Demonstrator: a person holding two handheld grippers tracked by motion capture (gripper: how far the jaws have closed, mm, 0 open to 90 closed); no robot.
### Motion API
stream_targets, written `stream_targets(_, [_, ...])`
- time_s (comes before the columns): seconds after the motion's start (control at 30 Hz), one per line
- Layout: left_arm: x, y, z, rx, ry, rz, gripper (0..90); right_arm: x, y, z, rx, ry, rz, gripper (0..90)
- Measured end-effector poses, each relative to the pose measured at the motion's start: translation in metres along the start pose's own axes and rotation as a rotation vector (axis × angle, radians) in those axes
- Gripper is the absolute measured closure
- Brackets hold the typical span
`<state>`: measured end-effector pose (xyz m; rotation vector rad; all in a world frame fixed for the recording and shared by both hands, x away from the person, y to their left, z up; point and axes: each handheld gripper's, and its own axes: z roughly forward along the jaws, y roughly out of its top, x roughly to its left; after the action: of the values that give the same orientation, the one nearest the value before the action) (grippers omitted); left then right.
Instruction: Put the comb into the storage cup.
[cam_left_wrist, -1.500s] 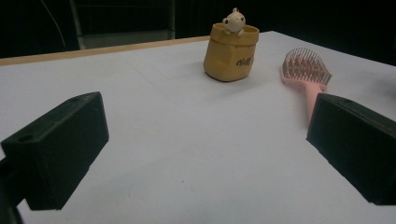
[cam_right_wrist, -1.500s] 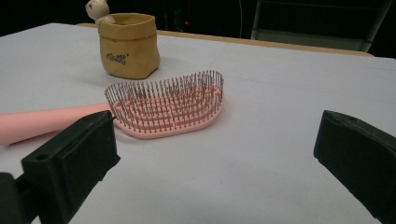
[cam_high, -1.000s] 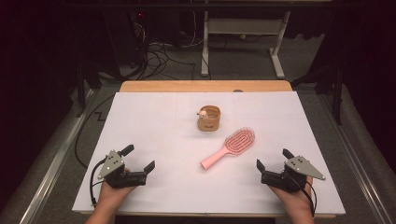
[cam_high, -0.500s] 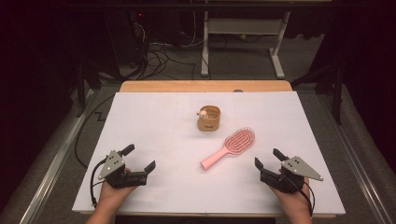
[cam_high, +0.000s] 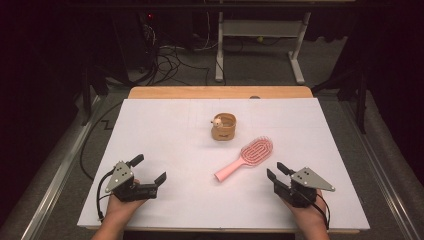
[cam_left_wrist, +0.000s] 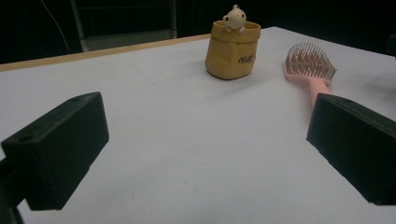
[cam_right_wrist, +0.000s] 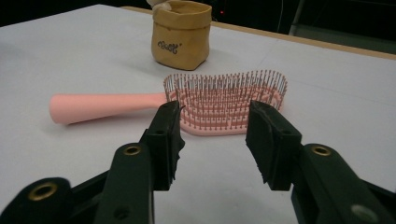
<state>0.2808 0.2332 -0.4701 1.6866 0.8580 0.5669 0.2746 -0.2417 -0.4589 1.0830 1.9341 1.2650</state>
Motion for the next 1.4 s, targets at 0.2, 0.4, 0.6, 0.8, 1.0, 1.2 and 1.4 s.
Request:
stream_targets(0.2, [-0.001,0.0,0.0,-0.006,0.005,0.013,0.0,0.006,0.002,0.007,0.03,0.031,-0.005,70.5])
stream_targets(0.4, [-0.001,0.0,0.0,-0.008,0.01,0.01,0.0,0.013,0.006,0.015,0.058,0.095,-0.004,87.7])
stream_targets(0.6, [-0.001,0.0,0.0,-0.005,0.017,0.006,0.0,0.024,0.015,0.03,0.074,0.145,-0.006,90.0])
stream_targets(0.8, [0.0,0.0,-0.001,-0.014,0.011,0.004,0.0,0.036,0.031,0.063,0.126,0.145,-0.026,90.0])
stream_targets(1.0, [0.0,-0.001,-0.001,-0.013,0.001,0.0,0.0,0.04,0.042,0.097,0.201,0.129,-0.017,90.0])
stream_targets(1.2, [0.0,0.0,-0.001,-0.016,-0.004,0.003,0.0,0.043,0.048,0.12,0.296,0.122,-0.035,90.0])
stream_targets(1.4, [0.0,0.0,-0.002,-0.019,-0.008,0.001,0.0,0.051,0.05,0.133,0.389,0.106,-0.072,90.0])
